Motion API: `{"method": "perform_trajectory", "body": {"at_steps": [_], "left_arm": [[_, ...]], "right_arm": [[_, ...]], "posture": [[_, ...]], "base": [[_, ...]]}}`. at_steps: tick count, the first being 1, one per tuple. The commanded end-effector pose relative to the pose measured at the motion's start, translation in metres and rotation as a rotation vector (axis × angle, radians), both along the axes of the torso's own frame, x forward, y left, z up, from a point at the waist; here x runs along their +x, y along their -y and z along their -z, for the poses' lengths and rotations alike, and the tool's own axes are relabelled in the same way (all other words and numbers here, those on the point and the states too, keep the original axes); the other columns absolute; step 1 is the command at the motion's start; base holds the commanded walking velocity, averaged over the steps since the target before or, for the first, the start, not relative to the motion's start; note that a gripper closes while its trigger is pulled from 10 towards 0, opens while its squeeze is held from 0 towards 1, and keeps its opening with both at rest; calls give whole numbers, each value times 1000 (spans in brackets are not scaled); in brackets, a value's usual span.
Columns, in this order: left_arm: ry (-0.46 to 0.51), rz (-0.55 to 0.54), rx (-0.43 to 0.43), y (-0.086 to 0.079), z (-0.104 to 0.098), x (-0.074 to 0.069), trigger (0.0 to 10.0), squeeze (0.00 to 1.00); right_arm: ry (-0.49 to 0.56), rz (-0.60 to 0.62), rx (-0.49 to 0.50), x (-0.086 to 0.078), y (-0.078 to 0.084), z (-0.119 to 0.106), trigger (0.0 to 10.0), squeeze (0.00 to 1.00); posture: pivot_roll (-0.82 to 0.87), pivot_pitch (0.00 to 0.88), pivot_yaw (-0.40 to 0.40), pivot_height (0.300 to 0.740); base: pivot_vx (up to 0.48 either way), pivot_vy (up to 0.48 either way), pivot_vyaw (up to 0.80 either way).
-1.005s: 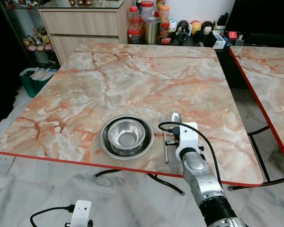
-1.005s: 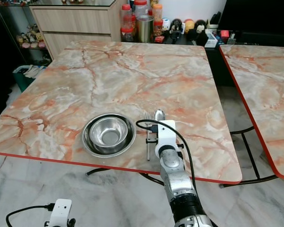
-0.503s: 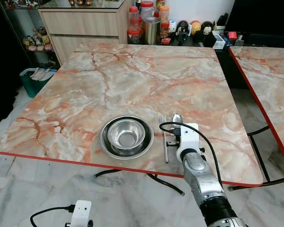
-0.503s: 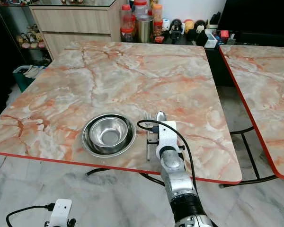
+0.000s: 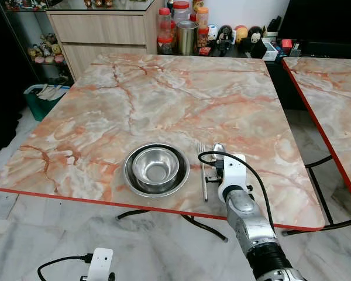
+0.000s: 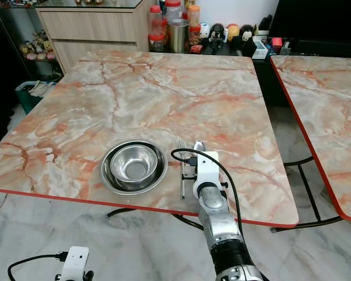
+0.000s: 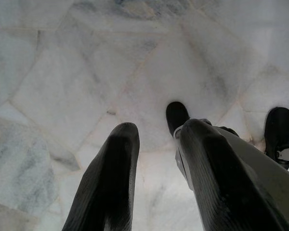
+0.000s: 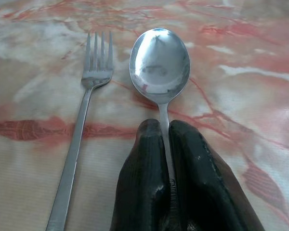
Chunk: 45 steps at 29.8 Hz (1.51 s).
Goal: Setting the table
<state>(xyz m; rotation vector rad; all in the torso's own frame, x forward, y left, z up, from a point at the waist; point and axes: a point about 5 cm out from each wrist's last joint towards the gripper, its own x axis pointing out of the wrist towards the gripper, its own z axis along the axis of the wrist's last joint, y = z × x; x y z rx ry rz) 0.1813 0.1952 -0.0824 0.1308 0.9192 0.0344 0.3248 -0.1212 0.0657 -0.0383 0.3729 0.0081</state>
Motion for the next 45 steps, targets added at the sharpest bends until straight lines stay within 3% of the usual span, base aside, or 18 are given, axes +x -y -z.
{"method": "perform_trajectory", "body": {"at_steps": [1,31,32,33,34,45], "left_arm": [[-37,-2,8,-2,4,-8,10000,0],[-43,-10,1,0,5,-10,10000,0],[-45,-8,1,1,6,-11,10000,0],[-45,-8,1,0,6,-11,10000,0],[-47,-6,1,1,5,-10,10000,0],[-49,-3,-4,1,6,-10,10000,0]], "right_arm": [[-9,0,7,1,-1,1,10000,0],[-5,-24,5,10,-5,-1,10000,0],[-5,-30,10,10,-6,-1,10000,557],[-5,-31,12,10,-6,-1,10000,557],[-4,-26,10,10,-6,-1,10000,1000],[0,-24,14,10,-7,-1,10000,1000]], "posture": [[-13,79,9,740],[-9,97,2,740],[-11,95,3,740],[-10,94,3,740],[-10,94,3,740],[-10,97,5,740]], "base": [[0,0,0],[0,0,0],[0,0,0],[0,0,0],[0,0,0],[0,0,0]]}}
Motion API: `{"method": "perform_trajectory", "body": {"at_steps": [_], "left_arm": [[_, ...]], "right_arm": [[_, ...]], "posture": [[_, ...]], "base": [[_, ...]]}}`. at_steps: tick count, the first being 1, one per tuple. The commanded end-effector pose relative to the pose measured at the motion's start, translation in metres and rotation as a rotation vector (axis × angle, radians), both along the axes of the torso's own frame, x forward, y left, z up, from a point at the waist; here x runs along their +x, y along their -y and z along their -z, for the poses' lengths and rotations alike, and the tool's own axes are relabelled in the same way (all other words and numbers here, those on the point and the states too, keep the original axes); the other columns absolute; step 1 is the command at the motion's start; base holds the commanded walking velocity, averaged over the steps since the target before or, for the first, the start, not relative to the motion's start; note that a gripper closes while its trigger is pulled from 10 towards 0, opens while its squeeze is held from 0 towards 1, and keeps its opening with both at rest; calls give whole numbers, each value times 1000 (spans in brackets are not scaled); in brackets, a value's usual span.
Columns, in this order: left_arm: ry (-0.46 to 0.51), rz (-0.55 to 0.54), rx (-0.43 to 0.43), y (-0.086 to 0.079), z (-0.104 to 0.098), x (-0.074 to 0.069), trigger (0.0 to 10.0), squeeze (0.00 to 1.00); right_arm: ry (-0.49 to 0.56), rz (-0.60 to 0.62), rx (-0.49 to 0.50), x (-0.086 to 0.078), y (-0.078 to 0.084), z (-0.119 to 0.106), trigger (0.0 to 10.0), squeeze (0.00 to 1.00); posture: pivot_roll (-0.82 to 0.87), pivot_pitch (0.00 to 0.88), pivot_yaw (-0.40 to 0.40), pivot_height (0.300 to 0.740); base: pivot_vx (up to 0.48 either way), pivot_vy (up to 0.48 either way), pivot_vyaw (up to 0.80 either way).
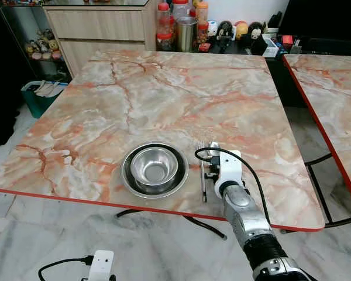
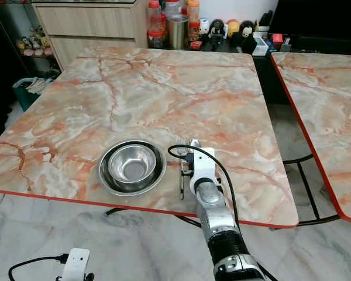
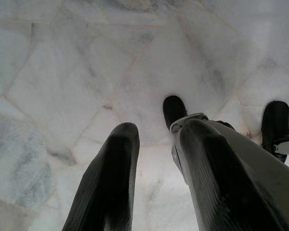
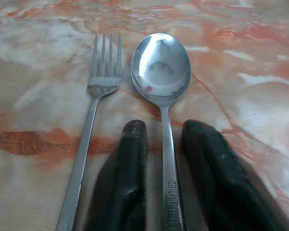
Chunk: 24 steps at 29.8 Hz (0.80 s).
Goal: Setting the table
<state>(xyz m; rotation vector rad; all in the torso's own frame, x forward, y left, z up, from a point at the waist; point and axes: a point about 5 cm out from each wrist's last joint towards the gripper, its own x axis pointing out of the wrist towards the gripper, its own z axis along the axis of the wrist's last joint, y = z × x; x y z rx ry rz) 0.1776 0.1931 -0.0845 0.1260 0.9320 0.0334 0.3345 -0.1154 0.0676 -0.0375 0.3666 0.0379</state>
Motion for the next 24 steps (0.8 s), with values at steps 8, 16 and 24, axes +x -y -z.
{"method": "perform_trajectory", "body": {"at_steps": [8,16,24], "left_arm": [[-37,-2,-1,-1,3,-6,10000,0],[-24,-8,-3,-1,3,-5,10000,0],[-10,-12,3,-1,1,-2,10000,0]], "right_arm": [[121,34,37,6,0,-20,10000,1000],[363,-5,71,9,-8,-58,10000,0],[431,-8,101,10,-10,-68,10000,0]], "posture": [[-9,97,5,740],[-12,95,4,740],[-15,89,0,740]], "base": [[0,0,0],[0,0,0],[0,0,0]]}}
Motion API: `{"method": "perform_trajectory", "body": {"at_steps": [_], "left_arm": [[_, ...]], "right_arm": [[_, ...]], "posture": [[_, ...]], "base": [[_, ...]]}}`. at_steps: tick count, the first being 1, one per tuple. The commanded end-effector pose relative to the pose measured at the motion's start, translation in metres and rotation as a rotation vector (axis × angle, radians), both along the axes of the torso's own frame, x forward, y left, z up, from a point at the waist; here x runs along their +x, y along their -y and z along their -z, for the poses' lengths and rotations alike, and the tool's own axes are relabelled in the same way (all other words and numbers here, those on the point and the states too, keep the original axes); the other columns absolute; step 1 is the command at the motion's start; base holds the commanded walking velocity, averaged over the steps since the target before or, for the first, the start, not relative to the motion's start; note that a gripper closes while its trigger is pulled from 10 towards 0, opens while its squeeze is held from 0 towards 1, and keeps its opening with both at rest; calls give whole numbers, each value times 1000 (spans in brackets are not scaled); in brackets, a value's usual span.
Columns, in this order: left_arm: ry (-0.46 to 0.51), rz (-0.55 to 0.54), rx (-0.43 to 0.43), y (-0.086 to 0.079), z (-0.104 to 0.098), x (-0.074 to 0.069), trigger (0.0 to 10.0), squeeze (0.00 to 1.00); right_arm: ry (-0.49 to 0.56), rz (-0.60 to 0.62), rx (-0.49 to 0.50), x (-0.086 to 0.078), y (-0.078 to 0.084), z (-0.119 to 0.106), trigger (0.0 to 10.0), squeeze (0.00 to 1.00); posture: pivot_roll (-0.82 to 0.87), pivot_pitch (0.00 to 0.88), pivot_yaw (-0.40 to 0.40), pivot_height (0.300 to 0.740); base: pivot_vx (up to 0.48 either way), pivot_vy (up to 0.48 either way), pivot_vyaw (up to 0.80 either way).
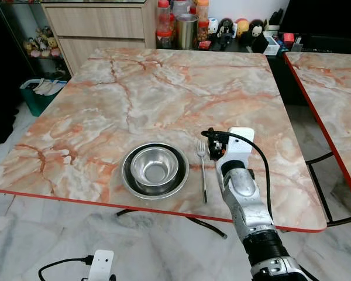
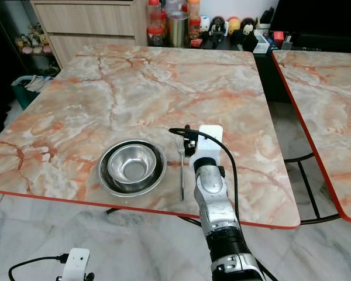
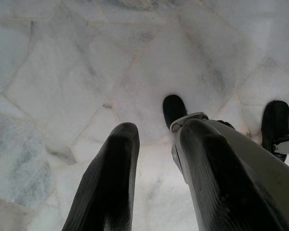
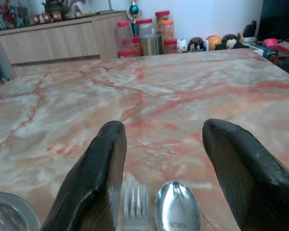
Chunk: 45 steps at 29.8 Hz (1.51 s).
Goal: Setting the table
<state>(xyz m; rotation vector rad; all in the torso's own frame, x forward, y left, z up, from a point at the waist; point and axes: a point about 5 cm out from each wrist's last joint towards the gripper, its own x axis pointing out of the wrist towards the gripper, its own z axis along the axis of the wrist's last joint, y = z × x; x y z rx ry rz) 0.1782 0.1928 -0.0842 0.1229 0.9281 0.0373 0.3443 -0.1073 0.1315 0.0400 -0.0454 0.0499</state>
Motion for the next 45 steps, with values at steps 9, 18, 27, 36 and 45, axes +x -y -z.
{"method": "perform_trajectory", "body": {"at_steps": [9,18,27,36,45], "left_arm": [[-10,4,26,0,1,-2,10000,0],[-8,2,30,0,1,-1,10000,0],[-5,-3,30,0,0,0,10000,0],[-3,-5,31,0,0,0,10000,0],[-7,-4,32,0,1,-1,10000,0]], "right_arm": [[39,-9,18,0,-2,-6,10000,0],[61,-11,22,2,-1,-11,10000,0],[98,-16,-6,3,1,-17,10000,0],[134,-52,-5,1,-7,-22,10000,0],[144,-70,-14,-2,-9,-21,10000,0]], "posture": [[-17,89,-4,740],[-17,85,-8,740],[-21,78,-8,740],[-18,79,-8,740],[-25,75,-6,740]], "base": [[0,-57,0],[0,-290,0],[0,-465,0],[0,-480,0],[0,-480,0]]}}
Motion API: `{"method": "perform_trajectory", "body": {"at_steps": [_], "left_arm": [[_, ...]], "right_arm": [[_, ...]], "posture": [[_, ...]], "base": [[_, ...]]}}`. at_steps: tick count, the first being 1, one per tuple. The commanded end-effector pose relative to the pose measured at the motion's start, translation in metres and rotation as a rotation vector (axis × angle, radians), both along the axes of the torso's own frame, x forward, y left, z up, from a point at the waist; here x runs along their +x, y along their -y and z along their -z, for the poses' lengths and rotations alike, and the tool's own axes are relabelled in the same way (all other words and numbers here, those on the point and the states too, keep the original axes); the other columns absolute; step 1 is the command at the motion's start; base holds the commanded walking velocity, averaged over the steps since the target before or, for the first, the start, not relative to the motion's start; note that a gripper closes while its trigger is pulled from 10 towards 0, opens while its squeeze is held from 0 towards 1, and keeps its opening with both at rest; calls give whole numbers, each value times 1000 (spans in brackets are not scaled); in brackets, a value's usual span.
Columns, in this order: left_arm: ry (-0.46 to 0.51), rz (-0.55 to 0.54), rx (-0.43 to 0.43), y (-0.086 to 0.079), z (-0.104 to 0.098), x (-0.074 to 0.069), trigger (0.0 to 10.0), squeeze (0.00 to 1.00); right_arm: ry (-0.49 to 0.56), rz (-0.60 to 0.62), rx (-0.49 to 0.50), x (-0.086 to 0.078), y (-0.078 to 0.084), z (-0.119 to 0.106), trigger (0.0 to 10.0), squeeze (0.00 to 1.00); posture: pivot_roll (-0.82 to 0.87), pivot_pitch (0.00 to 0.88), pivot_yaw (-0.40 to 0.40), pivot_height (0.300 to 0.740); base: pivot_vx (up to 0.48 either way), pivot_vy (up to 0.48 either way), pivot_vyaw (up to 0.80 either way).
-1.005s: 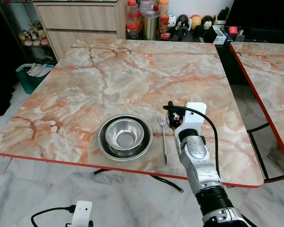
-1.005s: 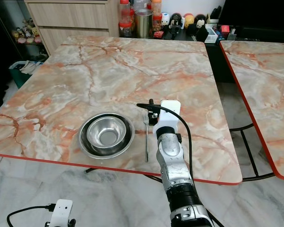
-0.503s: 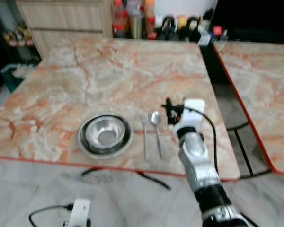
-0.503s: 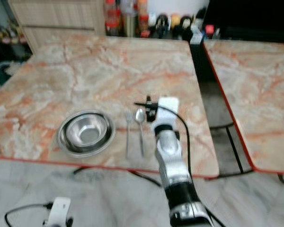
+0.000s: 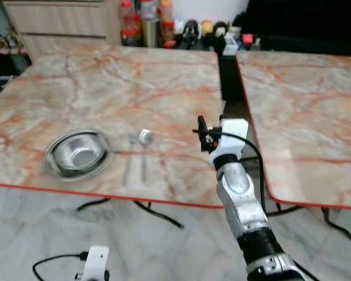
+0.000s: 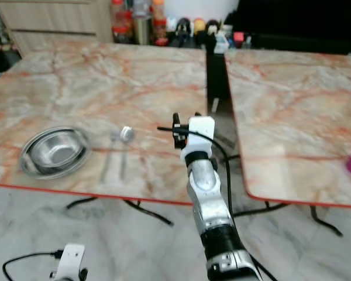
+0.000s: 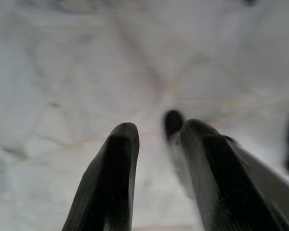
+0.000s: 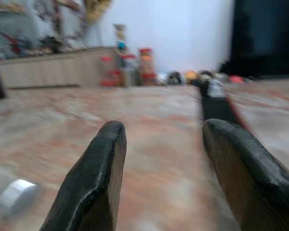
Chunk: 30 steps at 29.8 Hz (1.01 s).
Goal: Setting the table
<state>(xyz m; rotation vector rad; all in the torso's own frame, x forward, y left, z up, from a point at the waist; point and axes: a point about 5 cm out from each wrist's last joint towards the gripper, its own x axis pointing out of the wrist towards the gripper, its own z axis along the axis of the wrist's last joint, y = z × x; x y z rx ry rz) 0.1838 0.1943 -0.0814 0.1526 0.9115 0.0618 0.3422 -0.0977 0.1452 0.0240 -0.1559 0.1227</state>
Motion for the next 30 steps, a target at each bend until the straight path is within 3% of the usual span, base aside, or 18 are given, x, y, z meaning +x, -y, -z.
{"method": "perform_trajectory", "body": {"at_steps": [1,12,20,24,30], "left_arm": [[-24,4,-5,2,4,-7,10000,0],[-26,14,-5,3,4,-8,10000,0],[-28,12,-6,4,5,-9,10000,0],[-31,15,-6,4,5,-9,10000,0],[-28,13,-7,4,5,-9,10000,0]], "right_arm": [[32,-4,-4,-2,2,-6,10000,0],[-23,-57,-50,-23,7,18,10000,0],[-143,-25,-100,-42,26,54,10000,0],[-259,55,-112,-53,52,81,10000,0],[-306,89,-121,-58,63,92,10000,0]], "posture": [[-25,72,-9,740],[-31,57,-16,740],[-35,54,-20,740],[-38,55,-20,740],[-45,67,-20,740]], "base": [[0,-480,0],[0,-480,0],[0,0,0],[0,0,0],[0,0,0]]}}
